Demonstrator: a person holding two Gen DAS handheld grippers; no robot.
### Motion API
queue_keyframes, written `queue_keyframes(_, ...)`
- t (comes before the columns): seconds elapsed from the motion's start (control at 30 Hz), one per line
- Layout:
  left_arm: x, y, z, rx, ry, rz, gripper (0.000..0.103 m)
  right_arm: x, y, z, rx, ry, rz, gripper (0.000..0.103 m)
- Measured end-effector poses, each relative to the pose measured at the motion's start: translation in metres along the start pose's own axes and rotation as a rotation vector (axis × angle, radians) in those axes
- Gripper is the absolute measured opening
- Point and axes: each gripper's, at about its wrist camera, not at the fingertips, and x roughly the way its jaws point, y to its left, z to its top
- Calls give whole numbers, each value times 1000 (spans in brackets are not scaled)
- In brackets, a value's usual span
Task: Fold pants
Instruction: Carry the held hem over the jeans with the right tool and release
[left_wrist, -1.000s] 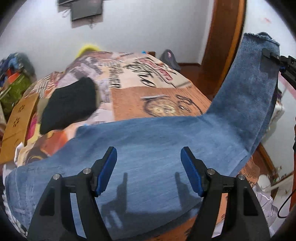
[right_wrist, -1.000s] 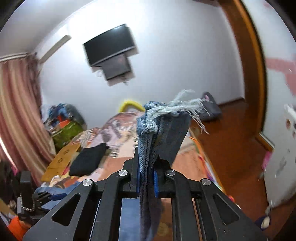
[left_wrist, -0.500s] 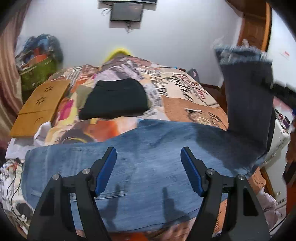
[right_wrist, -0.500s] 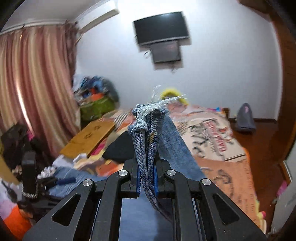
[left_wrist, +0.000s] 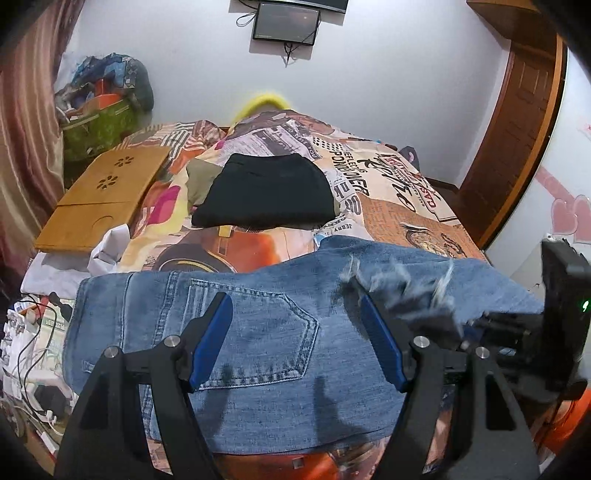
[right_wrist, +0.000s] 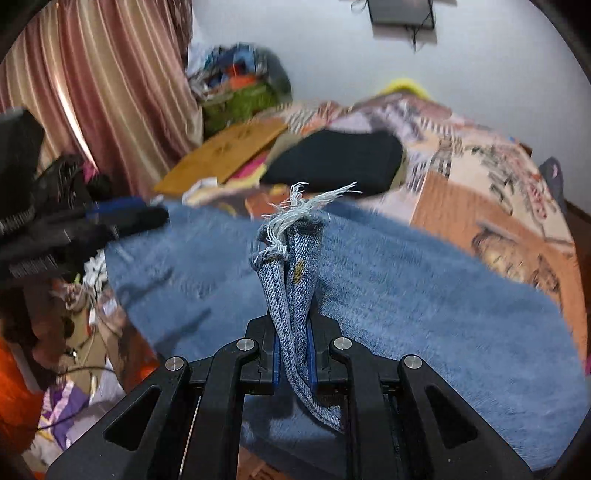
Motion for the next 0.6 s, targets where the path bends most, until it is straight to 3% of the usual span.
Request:
queue_keyframes(0.13, 0, -9, 6, 13, -2, -4, 72, 0, 5, -9, 5, 29, 22, 18)
queue_keyframes(0.3, 3, -32, 15, 53, -8, -23, 72, -29, 2, -16, 2, -4, 34, 36)
queue_keyframes(0.43, 11, -58, 16, 95, 8, -52, 72, -74, -14, -27, -6, -88, -64, 42)
queue_keyframes(0.6, 30, -91, 8, 149, 63, -78, 72, -127, -48, -53, 69, -179, -284, 66)
